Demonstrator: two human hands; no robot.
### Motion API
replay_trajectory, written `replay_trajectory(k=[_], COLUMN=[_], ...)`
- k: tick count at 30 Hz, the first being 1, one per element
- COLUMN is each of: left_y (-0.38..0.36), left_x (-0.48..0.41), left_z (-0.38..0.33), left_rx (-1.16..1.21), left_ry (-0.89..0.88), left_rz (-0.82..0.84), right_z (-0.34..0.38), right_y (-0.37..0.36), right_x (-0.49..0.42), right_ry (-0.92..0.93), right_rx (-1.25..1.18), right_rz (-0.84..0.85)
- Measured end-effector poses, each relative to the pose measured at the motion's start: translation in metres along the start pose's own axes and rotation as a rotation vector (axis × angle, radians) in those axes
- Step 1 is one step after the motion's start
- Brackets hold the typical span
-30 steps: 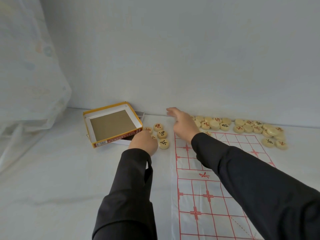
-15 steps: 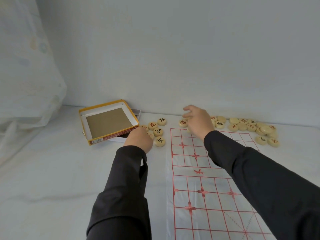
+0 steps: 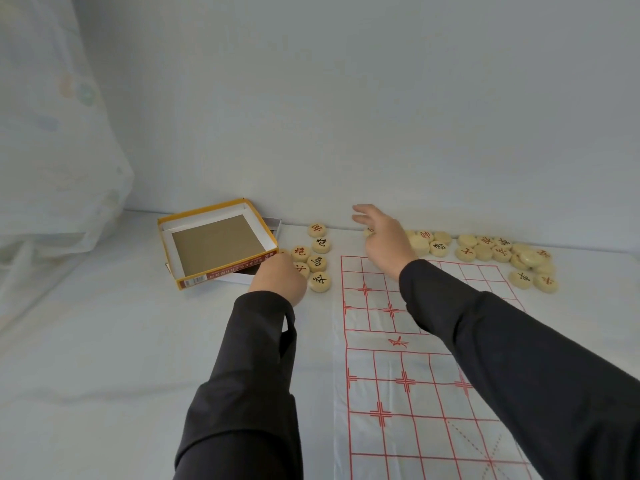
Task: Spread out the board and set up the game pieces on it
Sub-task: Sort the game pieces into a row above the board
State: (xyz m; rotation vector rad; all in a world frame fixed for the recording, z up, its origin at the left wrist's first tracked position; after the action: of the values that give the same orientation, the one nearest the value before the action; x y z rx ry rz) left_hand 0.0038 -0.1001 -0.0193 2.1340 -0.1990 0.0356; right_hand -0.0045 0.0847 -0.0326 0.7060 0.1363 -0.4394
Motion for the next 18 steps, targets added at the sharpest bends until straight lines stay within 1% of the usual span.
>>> replay_trajectory(k=[2, 3, 5, 8, 11, 13, 16, 18], left_y=[-0.001, -0.001, -0.001, -0.001, -0.001, -0.002, -0.006, -0.01], left_x=[0.001, 0.001, 0.002, 0.002, 0.002, 0.001, 0.002, 0.002], left_z=[-0.001, -0.001, -0.003, -0.004, -0.003, -0.003, -0.005, -0.006], left_rx=[0.004, 0.002, -0.01, -0.011, 0.008, 0.024, 0.03, 0.031], left_ry=[0.001, -0.003, -0.01, -0.02, -0.02, 0.006, 0.025, 0.03], left_rz=[0.002, 0.004, 0.007, -0.01, -0.043, -0.054, -0.045, -0.06], right_z=[-0.013, -0.019, -0.027, -0.03, -0.027, -0.022, -0.015, -0.012], right_y=[0.015, 0.022, 0.029, 0.03, 0.023, 0.014, 0.002, -0.002], right_x=[0.001, 0.002, 0.001, -0.003, -0.011, -0.016, -0.022, -0.025], right_ry=[-0.019, -0.035, -0.047, -0.039, 0.004, 0.036, 0.026, 0.017], right_rx=[0.166, 0.256, 0.398, 0.541, 0.664, 0.743, 0.781, 0.765], right_rz=[-0.122, -0.136, -0.094, -0.049, -0.045, -0.003, 0.072, 0.08])
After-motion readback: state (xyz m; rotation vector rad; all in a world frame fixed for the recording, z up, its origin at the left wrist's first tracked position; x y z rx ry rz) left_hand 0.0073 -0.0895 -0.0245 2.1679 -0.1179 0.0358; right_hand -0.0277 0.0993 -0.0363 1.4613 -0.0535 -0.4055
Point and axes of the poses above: each hand's wrist, its own x-axis away from the middle knuckle, its own y-axis out of the back of the hand, z = x × y, the point moved 1 cm from there along -x, towards the middle knuckle, and after that the axes turned 10 degrees about -z, right-handed, at the moved point
